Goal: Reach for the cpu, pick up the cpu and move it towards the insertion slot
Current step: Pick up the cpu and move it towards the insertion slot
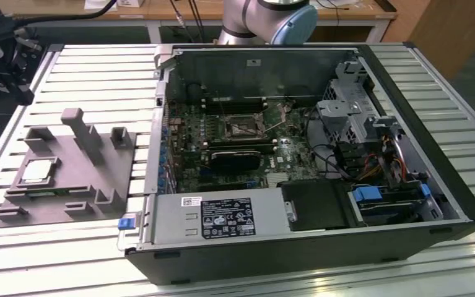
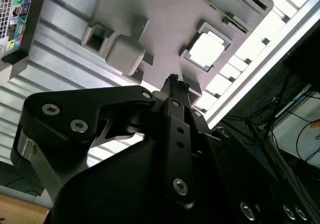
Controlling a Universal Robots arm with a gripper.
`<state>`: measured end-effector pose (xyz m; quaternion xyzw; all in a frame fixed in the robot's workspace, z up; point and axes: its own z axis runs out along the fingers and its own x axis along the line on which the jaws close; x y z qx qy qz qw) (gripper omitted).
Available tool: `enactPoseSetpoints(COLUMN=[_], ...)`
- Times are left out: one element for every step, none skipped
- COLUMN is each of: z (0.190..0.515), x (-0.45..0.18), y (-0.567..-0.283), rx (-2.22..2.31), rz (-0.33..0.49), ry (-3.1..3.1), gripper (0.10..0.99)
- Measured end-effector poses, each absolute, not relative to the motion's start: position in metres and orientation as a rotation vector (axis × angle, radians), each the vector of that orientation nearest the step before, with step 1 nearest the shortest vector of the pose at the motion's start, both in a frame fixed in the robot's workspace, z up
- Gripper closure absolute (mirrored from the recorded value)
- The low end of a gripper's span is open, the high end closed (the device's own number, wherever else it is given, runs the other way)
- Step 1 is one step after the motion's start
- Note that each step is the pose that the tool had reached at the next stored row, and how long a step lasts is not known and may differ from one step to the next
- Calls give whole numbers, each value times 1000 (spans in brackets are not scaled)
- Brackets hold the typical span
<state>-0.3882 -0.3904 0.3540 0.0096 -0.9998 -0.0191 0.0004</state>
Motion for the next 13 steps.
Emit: enactPoseSetpoints(z=[354, 353, 353, 353, 352, 352, 352, 351, 351, 351, 350, 350, 350], x=[-388, -389, -389, -389, -389, -389, -389, -390, -390, -390, -390, -390, -390], y=[-390, -390, -390, -390, -390, -390, -390, -390, -390, -390, -390, -390, -390], rx=[30, 30, 30, 30, 30, 30, 30, 30, 30, 30, 30, 30, 30], rz=[-60, -60, -60, -60, -60, -60, -60, -60, -60, -60, -60, -60, -60], ry=[-3140, -3140, -3140, -3140, -3140, -3140, -3140, -3140, -3140, -3140, -3140, -3140, -3140], gripper=[980, 980, 980, 980, 980, 980, 980, 980, 980, 980, 980, 980, 980])
